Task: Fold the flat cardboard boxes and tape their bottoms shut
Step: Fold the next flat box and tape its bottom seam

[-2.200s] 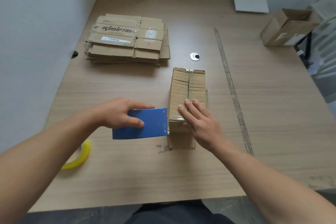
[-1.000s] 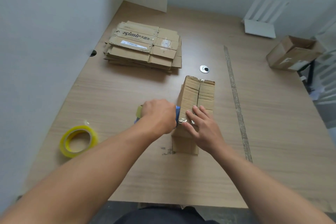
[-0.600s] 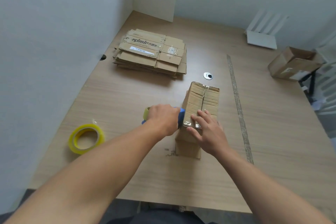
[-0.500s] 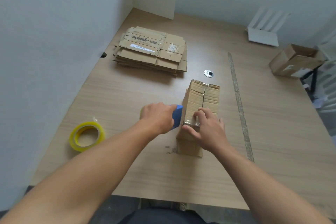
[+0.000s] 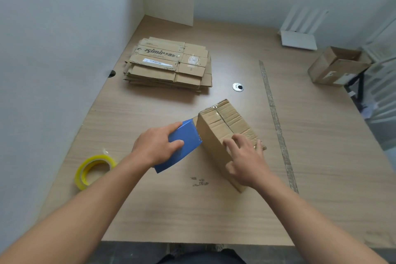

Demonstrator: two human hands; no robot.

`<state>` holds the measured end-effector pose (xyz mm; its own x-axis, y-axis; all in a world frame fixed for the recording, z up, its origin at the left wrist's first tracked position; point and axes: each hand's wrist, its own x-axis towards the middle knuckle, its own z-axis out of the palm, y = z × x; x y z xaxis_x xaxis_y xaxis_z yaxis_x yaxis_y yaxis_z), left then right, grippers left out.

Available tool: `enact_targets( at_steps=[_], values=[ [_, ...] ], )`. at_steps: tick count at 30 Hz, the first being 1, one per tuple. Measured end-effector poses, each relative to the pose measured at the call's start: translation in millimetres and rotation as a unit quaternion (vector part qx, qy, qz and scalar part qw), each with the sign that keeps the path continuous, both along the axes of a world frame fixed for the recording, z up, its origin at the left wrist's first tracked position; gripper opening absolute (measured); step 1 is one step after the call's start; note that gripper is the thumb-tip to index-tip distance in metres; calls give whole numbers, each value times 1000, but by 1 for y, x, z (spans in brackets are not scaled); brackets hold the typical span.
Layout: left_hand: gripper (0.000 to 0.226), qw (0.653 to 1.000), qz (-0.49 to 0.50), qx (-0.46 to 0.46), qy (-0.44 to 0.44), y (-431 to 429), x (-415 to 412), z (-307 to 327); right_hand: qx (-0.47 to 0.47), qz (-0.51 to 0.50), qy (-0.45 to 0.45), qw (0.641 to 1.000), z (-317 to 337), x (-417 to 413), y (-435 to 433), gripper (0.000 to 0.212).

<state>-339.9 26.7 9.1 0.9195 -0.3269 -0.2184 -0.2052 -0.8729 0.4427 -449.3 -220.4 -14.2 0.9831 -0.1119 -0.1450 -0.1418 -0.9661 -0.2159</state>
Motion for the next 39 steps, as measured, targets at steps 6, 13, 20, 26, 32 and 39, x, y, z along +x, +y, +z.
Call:
enact_targets(
  at_steps=[6,13,20,26,32,39],
  values=[
    [58,999,-12,-10,-31,8,2,5,-64,-47,7,997,3,14,-2,72],
    [58,997,-34,-28,-58,19,-2,11,-98,-5,64,993,8,4,-29,68],
    [59,996,-49,-39,-71,19,-10,14,-55,-72,-27,996,9,10,-5,72],
    [59,995,-34,-41,-86,19,-10,15,-13,-100,-29,994,-13,27,43,71],
    [58,994,-31,-55,-88,30,-10,11,57,-37,-34,997,-8,21,22,60],
    [57,987,-75,-69,-125,32,-15,5,91,39,-88,991,-14,5,-1,59]
  ],
)
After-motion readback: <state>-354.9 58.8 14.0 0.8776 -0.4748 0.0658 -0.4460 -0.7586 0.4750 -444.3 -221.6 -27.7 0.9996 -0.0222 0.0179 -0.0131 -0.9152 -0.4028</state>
